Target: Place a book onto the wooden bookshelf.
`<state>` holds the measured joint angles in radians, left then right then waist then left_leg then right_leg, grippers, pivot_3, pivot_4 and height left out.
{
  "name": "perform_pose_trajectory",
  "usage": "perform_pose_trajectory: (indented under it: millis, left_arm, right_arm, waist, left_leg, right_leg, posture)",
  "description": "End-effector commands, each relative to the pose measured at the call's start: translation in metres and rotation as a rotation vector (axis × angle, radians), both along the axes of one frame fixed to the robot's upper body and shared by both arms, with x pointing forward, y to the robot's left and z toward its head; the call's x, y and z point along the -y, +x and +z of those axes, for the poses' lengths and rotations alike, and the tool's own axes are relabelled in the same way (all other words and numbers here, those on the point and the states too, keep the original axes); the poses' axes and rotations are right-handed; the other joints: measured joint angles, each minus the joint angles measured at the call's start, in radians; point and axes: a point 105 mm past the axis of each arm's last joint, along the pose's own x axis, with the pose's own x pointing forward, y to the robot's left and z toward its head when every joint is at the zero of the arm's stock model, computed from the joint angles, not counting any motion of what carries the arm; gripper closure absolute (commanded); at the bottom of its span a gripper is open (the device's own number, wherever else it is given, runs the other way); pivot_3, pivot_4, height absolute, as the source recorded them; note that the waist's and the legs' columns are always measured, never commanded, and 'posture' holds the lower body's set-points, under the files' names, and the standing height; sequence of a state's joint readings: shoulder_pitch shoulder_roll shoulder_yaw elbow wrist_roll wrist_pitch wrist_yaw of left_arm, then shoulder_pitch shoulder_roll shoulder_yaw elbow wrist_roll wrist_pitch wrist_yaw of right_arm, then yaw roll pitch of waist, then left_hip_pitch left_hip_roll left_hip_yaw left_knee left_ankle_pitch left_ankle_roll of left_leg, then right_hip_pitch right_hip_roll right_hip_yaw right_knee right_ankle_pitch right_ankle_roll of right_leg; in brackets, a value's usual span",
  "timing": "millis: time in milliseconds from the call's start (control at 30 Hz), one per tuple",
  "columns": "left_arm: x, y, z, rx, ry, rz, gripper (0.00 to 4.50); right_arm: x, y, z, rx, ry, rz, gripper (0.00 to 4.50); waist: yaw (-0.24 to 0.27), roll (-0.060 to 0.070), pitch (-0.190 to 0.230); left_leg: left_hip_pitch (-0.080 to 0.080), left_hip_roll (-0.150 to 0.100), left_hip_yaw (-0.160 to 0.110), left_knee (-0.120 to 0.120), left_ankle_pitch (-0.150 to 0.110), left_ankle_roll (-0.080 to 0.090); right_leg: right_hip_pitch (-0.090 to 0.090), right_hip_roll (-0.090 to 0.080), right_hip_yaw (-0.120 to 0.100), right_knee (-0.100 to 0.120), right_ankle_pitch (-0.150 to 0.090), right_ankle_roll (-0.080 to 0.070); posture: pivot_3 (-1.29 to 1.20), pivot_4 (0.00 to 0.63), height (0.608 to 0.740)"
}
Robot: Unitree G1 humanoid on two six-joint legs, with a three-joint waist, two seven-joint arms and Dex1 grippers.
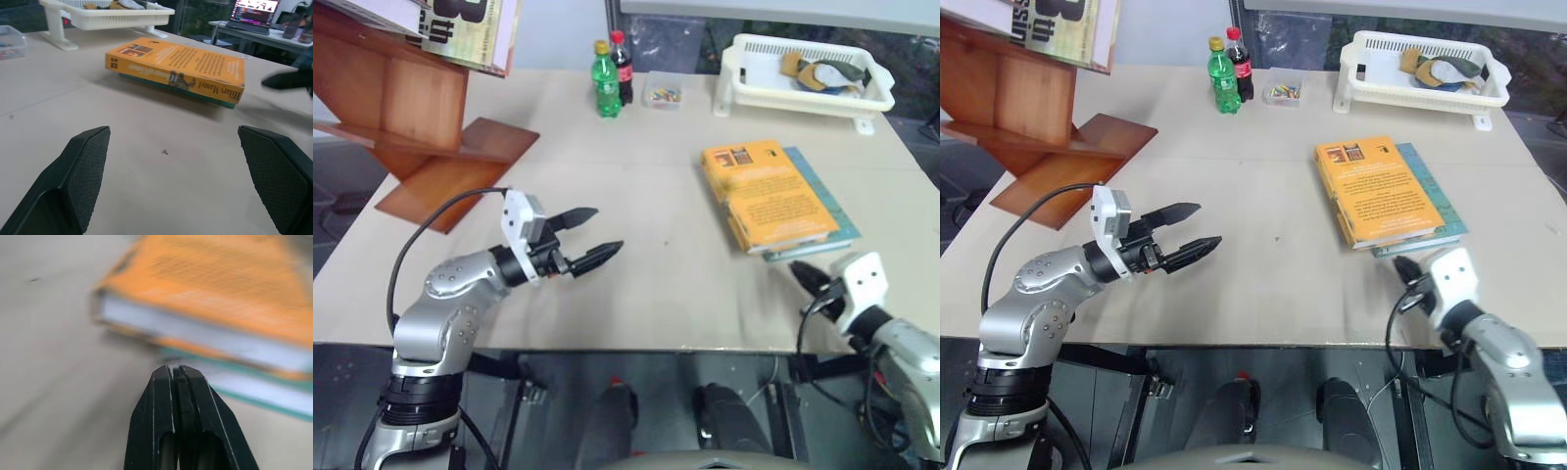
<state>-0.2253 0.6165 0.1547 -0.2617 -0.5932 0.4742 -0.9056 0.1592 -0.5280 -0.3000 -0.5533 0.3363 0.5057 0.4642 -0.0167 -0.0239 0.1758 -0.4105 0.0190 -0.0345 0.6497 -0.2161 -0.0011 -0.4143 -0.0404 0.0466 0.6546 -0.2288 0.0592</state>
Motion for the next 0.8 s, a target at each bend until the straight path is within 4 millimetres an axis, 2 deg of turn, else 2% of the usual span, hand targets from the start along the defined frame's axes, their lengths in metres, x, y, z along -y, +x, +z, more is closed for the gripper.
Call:
perform_pose_trajectory:
  millis: [33,100,133,200,267,367,533,667,800]
  left_arm:
    - [0.004,0.000,0.011,0.040,-0.013,-0.010,0.00]
    - [0.006,0.001,0.012,0.039,-0.020,-0.013,0.00]
    - [0.006,0.001,0.012,0.038,-0.022,-0.014,0.00]
    - [0.008,0.001,0.013,0.040,-0.025,-0.017,0.00]
    - [0.009,0.001,0.014,0.041,-0.028,-0.018,0.00]
    - [0.009,-0.001,0.015,0.041,-0.030,-0.008,0.00]
    - [0.006,-0.005,0.014,0.038,-0.032,0.012,0.00]
    - [0.003,-0.009,0.013,0.036,-0.035,0.034,0.00]
    - [0.001,-0.012,0.011,0.033,-0.037,0.051,0.00]
  right_arm:
    - [0.023,0.017,0.046,0.006,0.016,-0.136,4.36]
    - [0.046,0.040,0.059,-0.081,-0.058,-0.242,4.36]
    - [0.051,0.046,0.063,-0.107,-0.070,-0.260,4.36]
    - [0.079,0.071,0.073,-0.132,-0.148,-0.381,4.36]
    - [0.103,0.087,0.077,-0.157,-0.204,-0.485,4.36]
    - [0.124,0.113,0.067,-0.210,-0.199,-0.531,4.36]
    - [0.129,0.143,0.047,-0.298,-0.095,-0.488,4.36]
    - [0.123,0.152,0.040,-0.326,-0.042,-0.432,4.36]
    - [0.105,0.157,0.031,-0.361,0.005,-0.312,4.36]
  waist:
    - [-0.005,0.001,0.001]
    - [-0.012,0.003,0.002]
    - [-0.011,0.002,0.002]
    - [-0.008,0.001,0.001]
    - [-0.007,0.000,0.001]
    - [-0.005,0.001,0.001]
    - [-0.016,0.002,0.002]
    - [-0.020,0.002,0.003]
    - [-0.022,0.002,0.002]
  left_leg:
    - [0.000,0.000,0.000,0.000,0.000,0.000]
    - [0.001,0.001,0.003,0.002,0.000,0.000]
    - [0.003,0.000,0.004,0.002,0.000,0.000]
    - [0.003,0.000,0.002,0.002,0.000,0.000]
    - [0.003,0.001,0.002,0.001,0.000,0.000]
    - [-0.001,0.001,0.002,0.000,0.000,0.000]
    - [-0.005,0.001,0.004,-0.002,-0.001,0.002]
    - [-0.006,0.001,0.004,-0.006,-0.002,0.003]
    - [-0.005,0.001,0.004,-0.008,-0.002,0.003]
  right_leg:
    - [0.000,0.000,0.000,0.001,0.000,0.000]
    - [0.000,0.000,0.003,0.002,0.001,-0.001]
    - [0.000,0.000,0.004,0.003,0.001,-0.001]
    - [0.001,0.001,0.003,0.003,0.001,-0.002]
    - [0.001,0.003,0.003,0.002,0.001,-0.002]
    - [-0.001,0.003,0.004,-0.001,0.003,-0.005]
    - [-0.004,0.003,0.006,-0.008,0.006,-0.001]
    - [-0.004,0.003,0.006,-0.012,0.006,-0.001]
    - [-0.004,0.003,0.006,-0.012,0.006,-0.001]
  posture:
    - [0.00,0.150,0.740]
    - [0.00,0.150,0.740]
    - [0.00,0.150,0.740]
    - [0.00,0.150,0.740]
    - [0.00,0.150,0.740]
    - [0.00,0.150,0.740]
    - [0.00,0.150,0.740]
    - [0.00,0.150,0.740]
    - [0.00,0.150,0.740]
